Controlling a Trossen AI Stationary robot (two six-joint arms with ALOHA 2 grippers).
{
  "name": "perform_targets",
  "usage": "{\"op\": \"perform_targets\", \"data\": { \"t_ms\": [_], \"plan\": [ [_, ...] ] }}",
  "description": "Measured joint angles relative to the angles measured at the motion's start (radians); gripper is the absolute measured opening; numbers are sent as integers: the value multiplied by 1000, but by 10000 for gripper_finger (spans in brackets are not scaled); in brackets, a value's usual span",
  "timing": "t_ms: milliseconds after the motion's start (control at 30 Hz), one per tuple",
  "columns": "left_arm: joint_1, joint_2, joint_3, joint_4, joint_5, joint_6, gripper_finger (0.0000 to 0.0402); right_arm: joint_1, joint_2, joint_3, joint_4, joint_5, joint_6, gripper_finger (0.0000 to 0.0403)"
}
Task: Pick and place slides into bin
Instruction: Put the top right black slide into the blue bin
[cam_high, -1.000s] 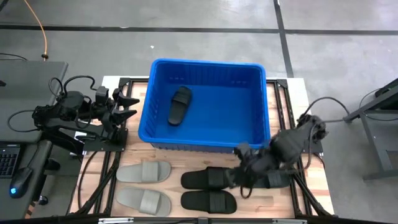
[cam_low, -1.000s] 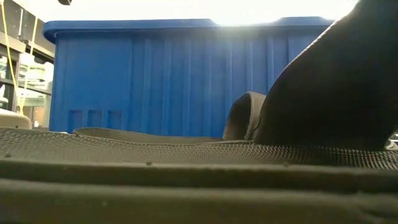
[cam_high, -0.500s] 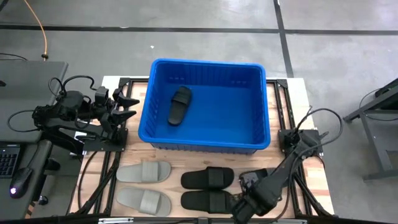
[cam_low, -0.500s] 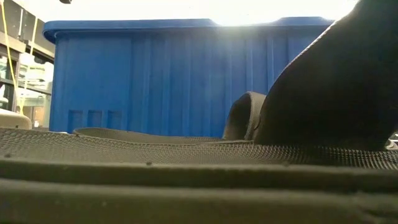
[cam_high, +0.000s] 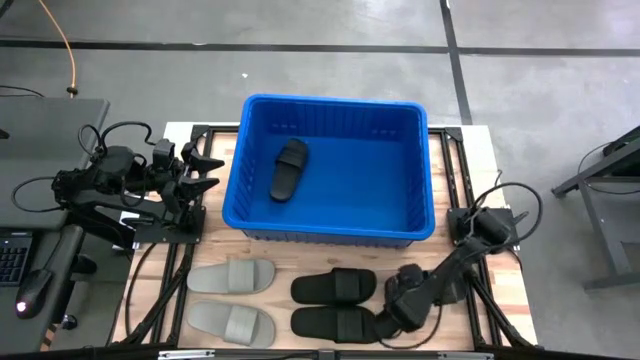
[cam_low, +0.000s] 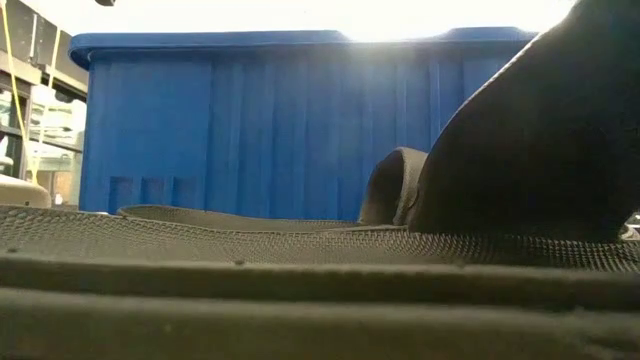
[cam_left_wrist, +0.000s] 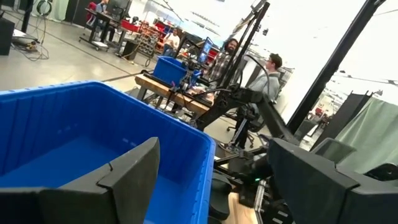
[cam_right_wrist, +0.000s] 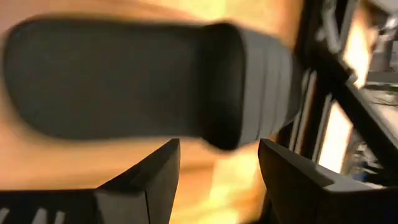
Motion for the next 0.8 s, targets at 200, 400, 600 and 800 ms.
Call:
{"op": "perform_targets", "data": {
  "t_ms": [200,400,600,800],
  "plan": [
    [0,0,0,0,0,-39,289,-44,-1,-114,72,32,-44,206],
    [0,0,0,0,0,-47,289,-64,-1,-145,42,39,-87,206],
    [0,0,0,-1,-4,-48,289,-44,-1,-143,4,15,-89,206],
    [0,0,0,-6,-19,-47,289,3,-1,-166,8,-38,-87,206]
  ]
}}
